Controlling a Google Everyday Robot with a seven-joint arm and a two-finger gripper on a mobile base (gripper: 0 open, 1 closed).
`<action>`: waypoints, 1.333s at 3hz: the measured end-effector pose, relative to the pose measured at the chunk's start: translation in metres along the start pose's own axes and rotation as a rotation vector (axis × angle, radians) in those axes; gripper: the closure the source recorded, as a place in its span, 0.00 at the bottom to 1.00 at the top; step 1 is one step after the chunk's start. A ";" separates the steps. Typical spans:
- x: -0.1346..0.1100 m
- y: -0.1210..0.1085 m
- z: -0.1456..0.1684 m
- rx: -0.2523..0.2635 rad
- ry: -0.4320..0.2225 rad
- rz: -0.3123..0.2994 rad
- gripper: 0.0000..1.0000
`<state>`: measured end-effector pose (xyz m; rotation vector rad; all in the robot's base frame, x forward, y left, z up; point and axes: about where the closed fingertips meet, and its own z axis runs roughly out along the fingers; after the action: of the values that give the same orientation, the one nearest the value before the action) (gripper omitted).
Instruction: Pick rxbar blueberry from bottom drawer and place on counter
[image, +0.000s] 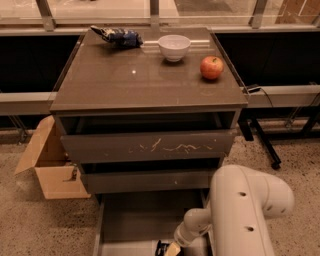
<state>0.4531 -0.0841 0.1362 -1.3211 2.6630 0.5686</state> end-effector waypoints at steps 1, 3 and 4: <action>-0.013 -0.008 0.003 0.044 -0.044 -0.013 0.00; -0.012 -0.003 0.014 0.055 -0.027 -0.032 0.00; -0.006 0.002 0.025 0.099 0.025 -0.049 0.00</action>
Offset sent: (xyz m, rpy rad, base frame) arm 0.0136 0.0060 -0.0015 0.0081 -0.0617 -0.0115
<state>0.4533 -0.0690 0.1155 -1.3703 2.6332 0.4115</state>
